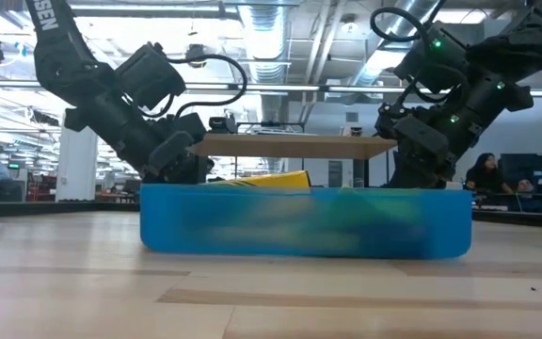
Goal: Pack school essentials
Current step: Close the supply box
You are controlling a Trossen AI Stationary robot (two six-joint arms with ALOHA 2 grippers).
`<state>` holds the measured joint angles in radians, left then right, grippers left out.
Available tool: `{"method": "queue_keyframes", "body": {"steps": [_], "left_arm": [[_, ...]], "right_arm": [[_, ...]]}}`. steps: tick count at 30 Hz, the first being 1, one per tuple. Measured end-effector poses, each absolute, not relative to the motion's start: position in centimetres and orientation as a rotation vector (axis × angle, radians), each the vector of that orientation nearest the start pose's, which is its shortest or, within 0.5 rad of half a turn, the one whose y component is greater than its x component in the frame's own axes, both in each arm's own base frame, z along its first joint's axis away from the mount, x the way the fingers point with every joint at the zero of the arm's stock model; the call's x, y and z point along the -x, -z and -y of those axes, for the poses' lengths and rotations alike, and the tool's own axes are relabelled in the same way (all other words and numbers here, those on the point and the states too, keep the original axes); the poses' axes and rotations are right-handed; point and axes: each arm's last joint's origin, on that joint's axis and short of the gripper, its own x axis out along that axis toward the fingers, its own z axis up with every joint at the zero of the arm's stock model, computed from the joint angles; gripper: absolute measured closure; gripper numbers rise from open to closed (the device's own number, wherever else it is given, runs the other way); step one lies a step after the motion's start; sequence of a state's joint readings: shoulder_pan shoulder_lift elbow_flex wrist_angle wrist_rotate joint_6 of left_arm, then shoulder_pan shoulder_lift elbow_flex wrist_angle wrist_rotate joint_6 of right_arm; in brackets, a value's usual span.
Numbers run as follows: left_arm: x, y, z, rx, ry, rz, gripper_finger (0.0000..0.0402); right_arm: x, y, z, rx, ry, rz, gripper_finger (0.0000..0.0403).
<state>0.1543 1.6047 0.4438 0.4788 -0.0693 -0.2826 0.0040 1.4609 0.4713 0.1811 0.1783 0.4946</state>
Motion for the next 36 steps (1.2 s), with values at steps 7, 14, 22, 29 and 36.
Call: {"method": "queue_keyframes", "body": {"steps": [7, 14, 22, 29, 36], "left_arm": [[-25.4, -10.6, -4.1, 0.283, -0.301, -0.641, 0.0359], [-25.7, -11.0, -3.9, 0.246, -0.282, -0.595, 0.0359], [-26.0, -11.4, -3.3, 0.162, -0.269, -0.565, 0.0359], [-26.3, -11.8, -3.1, 0.154, -0.254, -0.529, 0.0359], [-25.9, -11.2, -3.3, 0.162, -0.335, -0.578, 0.0359]], "right_arm": [[-24.2, -12.5, 0.4, -0.384, 0.355, -0.746, 0.0398], [-24.2, -12.5, 0.4, -0.383, 0.357, -0.742, 0.04], [-24.4, -13.4, 0.4, -0.357, 0.37, -0.675, 0.04], [-24.2, -14.1, 0.0, -0.345, 0.362, -0.649, 0.0401], [-23.2, -13.9, 0.4, -0.326, 0.495, -0.714, 0.0401]]}}
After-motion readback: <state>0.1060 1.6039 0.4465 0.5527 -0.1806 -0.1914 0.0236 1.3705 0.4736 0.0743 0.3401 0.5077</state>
